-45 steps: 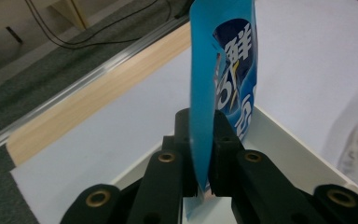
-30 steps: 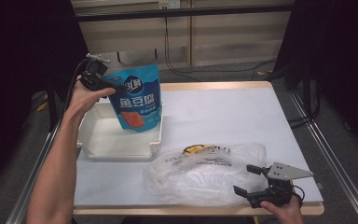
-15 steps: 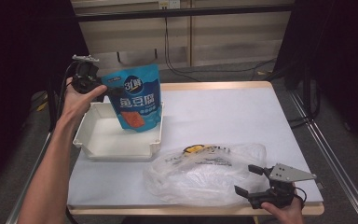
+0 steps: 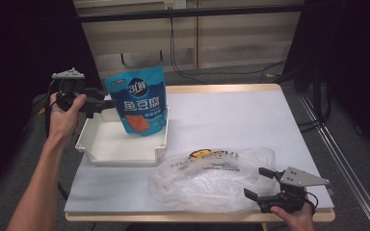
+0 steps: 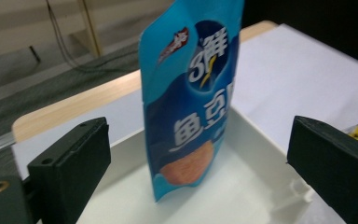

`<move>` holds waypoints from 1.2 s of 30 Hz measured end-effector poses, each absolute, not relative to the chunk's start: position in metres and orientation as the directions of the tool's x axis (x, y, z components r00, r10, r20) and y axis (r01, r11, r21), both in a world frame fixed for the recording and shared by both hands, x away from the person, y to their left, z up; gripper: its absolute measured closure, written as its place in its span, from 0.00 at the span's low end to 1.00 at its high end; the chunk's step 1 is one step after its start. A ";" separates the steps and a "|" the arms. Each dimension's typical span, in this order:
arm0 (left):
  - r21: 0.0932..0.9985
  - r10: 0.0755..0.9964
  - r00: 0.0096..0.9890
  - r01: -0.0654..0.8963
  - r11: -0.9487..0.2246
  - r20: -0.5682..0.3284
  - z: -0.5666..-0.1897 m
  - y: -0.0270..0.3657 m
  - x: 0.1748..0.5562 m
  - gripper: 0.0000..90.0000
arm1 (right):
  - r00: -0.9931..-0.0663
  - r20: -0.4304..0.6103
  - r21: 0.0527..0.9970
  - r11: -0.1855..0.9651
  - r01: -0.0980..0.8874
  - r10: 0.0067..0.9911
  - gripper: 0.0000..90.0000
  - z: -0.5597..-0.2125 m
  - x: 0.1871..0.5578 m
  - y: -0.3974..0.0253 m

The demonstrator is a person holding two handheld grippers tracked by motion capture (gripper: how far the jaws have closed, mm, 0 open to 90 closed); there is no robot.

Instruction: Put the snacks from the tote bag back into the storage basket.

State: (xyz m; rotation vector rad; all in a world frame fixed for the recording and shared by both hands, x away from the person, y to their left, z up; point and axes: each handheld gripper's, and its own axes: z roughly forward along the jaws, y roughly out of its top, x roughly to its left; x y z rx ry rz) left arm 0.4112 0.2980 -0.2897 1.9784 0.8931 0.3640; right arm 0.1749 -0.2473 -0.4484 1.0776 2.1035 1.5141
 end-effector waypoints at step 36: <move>0.896 0.743 0.669 0.344 -0.281 -0.024 -0.359 0.311 0.284 0.06 | -0.607 0.159 0.928 0.093 0.361 0.778 0.10 -0.444 0.172 -0.255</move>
